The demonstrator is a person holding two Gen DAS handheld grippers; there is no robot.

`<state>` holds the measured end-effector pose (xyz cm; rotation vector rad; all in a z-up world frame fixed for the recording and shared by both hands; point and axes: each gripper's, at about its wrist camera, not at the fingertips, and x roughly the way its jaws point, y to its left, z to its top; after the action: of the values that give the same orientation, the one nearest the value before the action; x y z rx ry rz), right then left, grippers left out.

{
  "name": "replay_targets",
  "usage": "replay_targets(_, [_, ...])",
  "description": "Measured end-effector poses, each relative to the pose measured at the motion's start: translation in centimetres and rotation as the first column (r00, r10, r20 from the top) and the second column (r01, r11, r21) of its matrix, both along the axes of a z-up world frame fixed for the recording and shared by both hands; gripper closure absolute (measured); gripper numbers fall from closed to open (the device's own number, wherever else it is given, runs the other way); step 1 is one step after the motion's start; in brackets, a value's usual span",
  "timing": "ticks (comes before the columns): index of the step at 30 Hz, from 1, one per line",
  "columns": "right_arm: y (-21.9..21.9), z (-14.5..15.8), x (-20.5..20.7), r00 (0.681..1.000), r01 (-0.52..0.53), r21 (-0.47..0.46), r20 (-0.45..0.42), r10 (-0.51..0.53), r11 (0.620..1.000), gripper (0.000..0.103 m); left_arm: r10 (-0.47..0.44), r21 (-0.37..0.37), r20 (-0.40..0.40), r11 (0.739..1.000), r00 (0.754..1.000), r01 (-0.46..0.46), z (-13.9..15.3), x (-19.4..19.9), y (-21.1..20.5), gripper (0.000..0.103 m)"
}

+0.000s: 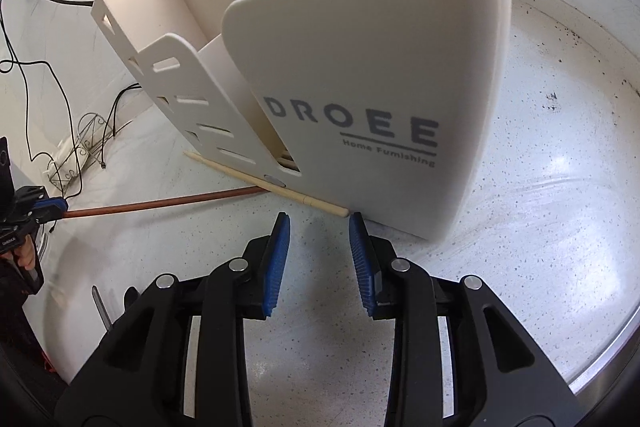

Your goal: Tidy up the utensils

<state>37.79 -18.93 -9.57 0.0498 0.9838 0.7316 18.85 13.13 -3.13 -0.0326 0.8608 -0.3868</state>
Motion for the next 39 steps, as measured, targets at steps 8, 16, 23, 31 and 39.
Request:
replay_targets(8, [1.2, -0.1, 0.8, 0.999, 0.048, 0.018, -0.022, -0.048, 0.999, 0.073, 0.015, -0.003, -0.009, 1.0, 1.0, -0.015, -0.3, 0.1, -0.4, 0.1])
replay_targets(16, [0.9, -0.3, 0.9, 0.995, 0.078, 0.081, -0.061, -0.073, 0.994, 0.071, -0.019, 0.025, -0.032, 0.999, 0.999, 0.02, -1.1, -0.1, -1.4, 0.1])
replay_targets(23, [1.5, -0.3, 0.0, 0.998, 0.015, 0.084, -0.057, -0.01, 0.996, 0.07, -0.028, 0.122, -0.067, 0.992, 0.997, 0.036, -2.7, 0.1, -0.9, 0.095])
replay_targets(31, [1.8, 0.6, -0.5, 1.0, -0.024, 0.076, -0.017, 0.025, 0.997, 0.065, -0.036, 0.191, -0.055, 0.98, 0.998, 0.046, -3.8, 0.6, -0.3, 0.067])
replay_targets(39, [4.5, 1.9, -2.0, 0.985, -0.154, -0.063, 0.075, 0.158, 0.986, 0.065, -0.119, 0.24, -0.053, 0.962, 0.991, 0.128, -4.1, 0.8, -0.9, 0.067])
